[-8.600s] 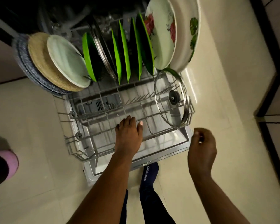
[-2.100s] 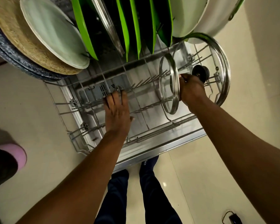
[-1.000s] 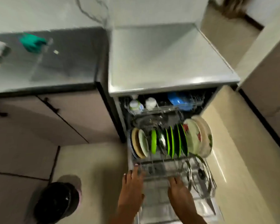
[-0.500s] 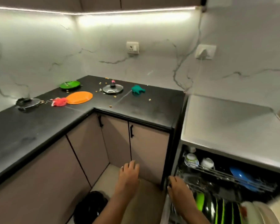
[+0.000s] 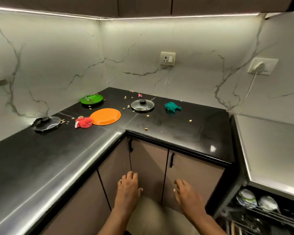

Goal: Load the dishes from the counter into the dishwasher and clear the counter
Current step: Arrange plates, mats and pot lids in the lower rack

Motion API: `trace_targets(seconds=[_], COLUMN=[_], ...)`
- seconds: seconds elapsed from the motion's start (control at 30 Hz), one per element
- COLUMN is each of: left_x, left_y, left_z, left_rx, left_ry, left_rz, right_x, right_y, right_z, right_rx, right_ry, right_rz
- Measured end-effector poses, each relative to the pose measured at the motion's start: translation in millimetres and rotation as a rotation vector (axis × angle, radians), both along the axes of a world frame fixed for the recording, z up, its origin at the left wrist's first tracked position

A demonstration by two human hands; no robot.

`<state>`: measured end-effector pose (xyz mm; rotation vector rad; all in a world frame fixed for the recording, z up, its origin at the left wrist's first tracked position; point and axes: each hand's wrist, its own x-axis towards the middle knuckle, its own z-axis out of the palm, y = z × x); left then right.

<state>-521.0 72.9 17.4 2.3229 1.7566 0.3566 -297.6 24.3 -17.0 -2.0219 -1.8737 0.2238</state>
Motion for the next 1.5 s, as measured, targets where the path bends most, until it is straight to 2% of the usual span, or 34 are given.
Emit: trace_targets(seconds=[0.23,0.53,0.73,0.87,1.1,1.2,1.33,1.5], left_x=[-41.9,-55.9,-41.6,-19.4,15.6,24.9,24.7,15.4], left_y=[59.2,143.8,235.0,309.3,437.2,477.3,514.1,529.9], left_z=[14.0,45.5,57.6,55.1,32.6,28.0,16.6,0.5], left_rx=[0.032,0.086,0.070,0.027,-0.113,-0.169,-0.352,-0.506], left_ry=[-0.001,0.009,0.013,-0.056,-0.078,-0.023,0.185,0.147], left_rz=[-0.026,-0.003,0.035,0.044,0.045,0.046,0.023,0.033], right_x=[-41.4,-51.9,-43.5,-30.7,-10.0,-2.6,2.4,-0.8], right_y=[51.5,142.2,227.0,293.3,417.5,466.2,526.3,592.8], right_z=[17.9,52.3,60.0,54.4,46.2,47.7,48.5,57.7], right_rx=[0.023,0.146,0.166,0.184,0.263,0.285,0.231,0.080], right_ry=[-0.021,-0.037,-0.015,0.015,0.012,0.016,0.021,0.021], right_rz=[0.036,0.026,0.000,0.038,0.086,0.108,0.110,0.089])
